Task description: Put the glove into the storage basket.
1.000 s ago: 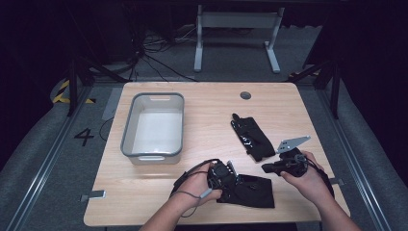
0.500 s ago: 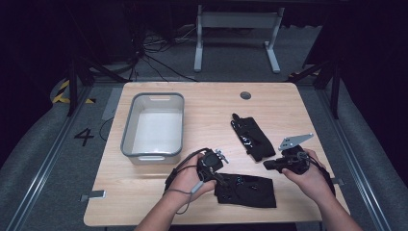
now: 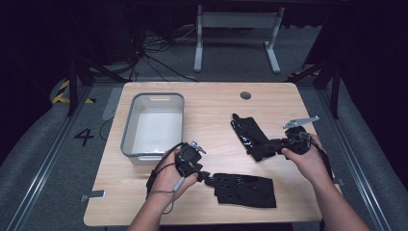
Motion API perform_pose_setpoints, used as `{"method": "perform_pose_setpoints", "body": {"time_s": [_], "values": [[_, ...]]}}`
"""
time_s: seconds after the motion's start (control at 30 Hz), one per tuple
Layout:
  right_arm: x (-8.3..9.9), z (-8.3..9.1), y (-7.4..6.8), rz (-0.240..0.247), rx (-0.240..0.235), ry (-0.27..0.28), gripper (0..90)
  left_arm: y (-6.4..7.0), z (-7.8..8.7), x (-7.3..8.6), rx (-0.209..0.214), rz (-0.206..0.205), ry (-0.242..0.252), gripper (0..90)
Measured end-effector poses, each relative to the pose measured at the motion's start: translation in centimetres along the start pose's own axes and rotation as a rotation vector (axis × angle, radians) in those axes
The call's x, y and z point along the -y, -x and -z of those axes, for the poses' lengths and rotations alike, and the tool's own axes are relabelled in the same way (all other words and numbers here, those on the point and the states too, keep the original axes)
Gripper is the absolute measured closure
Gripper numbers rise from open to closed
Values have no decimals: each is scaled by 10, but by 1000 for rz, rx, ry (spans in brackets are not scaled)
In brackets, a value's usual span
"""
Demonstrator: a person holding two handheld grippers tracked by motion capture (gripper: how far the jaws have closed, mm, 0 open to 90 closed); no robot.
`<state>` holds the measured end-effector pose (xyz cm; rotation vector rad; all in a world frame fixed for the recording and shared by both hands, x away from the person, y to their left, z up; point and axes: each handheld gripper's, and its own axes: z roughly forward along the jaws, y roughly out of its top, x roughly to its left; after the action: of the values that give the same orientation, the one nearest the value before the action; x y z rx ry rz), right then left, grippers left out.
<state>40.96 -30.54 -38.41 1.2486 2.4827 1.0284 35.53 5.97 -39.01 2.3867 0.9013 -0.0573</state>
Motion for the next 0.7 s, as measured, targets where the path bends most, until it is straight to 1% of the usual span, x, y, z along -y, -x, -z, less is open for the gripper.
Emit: {"method": "perform_pose_setpoints", "body": {"time_s": [0.03,0.07,0.13,0.23,0.3,0.4,0.53,0.63,0.7], "values": [[0,0,0,0,0,0,647,0,0,0,0,0,0,573],[-5,-7,8,-23,11,-6,657,-3,3,4,-16,10,-2,565],[-9,-14,16,-34,40,-12,657,-5,5,8,-32,24,4,559],[-11,-24,30,-71,58,-20,654,-7,7,11,-36,33,2,555],[-11,-29,36,-89,71,-27,654,-9,7,15,-51,42,-2,552],[-10,-35,43,-112,88,-37,653,-11,8,16,-60,48,-3,552],[-8,-46,50,-130,104,-62,651,-11,7,17,-61,49,-1,549],[-6,-54,56,-154,98,-73,648,-11,6,17,-62,45,0,546],[-6,-56,58,-159,99,-77,646,-11,6,16,-60,41,1,539]]}}
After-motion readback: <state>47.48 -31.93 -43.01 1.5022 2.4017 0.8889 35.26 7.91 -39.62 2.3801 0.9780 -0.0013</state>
